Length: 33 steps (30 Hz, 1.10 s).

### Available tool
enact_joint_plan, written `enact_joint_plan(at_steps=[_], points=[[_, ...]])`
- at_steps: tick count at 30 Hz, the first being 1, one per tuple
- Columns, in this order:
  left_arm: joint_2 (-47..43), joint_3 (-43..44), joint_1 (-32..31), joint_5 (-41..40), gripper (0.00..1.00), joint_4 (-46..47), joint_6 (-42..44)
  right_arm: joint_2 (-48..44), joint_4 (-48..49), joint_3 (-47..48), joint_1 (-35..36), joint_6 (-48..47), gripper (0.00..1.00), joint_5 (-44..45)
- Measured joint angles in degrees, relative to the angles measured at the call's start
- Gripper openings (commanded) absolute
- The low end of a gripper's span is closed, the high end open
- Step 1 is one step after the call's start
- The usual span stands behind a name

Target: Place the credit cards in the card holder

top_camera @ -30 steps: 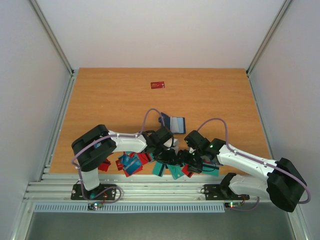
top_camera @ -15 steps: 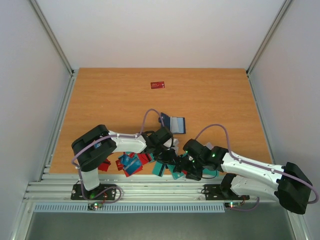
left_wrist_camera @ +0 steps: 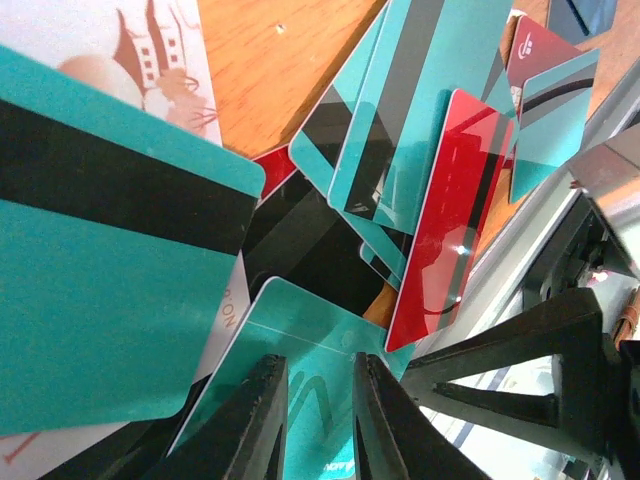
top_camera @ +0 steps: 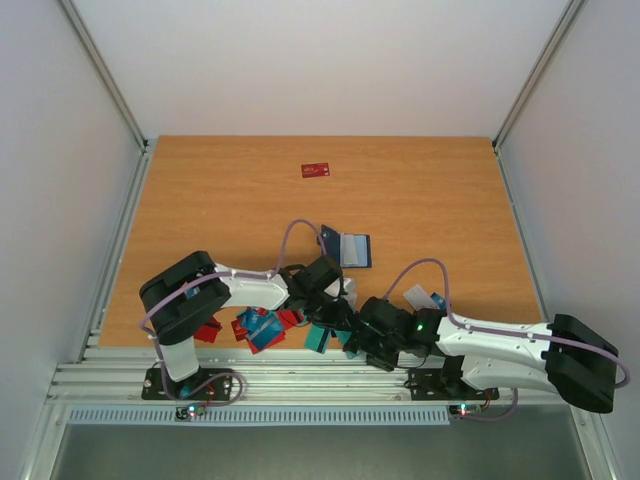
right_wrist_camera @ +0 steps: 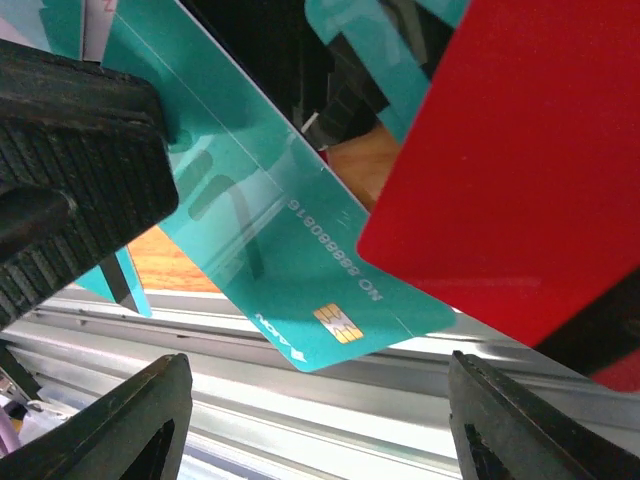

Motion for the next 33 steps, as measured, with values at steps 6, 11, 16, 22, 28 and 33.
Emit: enact_joint_plan(at_steps=[6,11,16,22,28,33], points=[[-0.9,-1.6,-0.1,-0.4,0.22,1.6,-0.4,3.1,5.8,-0.9,1.4,2.8,0.69,1.7],[-1.7,-2.8,-0.2,-0.7,0.22,2.5,-0.9,4.4,10.4,-2.2,1.6,4.9,0.67,2.4],[-2.3,-4.0,-0.2,-0.6,0.22,3.4,-1.3,4.7,11.3,-2.4,1.7,6.6,0.66,2.7],[-2.4,-4.1,-0.2,-0.6,0.22,3.6,-1.3,4.0,10.5,-2.4,1.9,7.7,0.63,4.3],[-2.5,-4.6,-0.2,-0.5,0.22,4.3,-1.3,2.8,9.7,-2.8,1.9,7.6,0.61,6.7],[-2.8,-5.9,-0.1,0.1,0.22,6.2,-1.3,2.8,9.3,-2.8,1.5,6.4,0.58,7.0]])
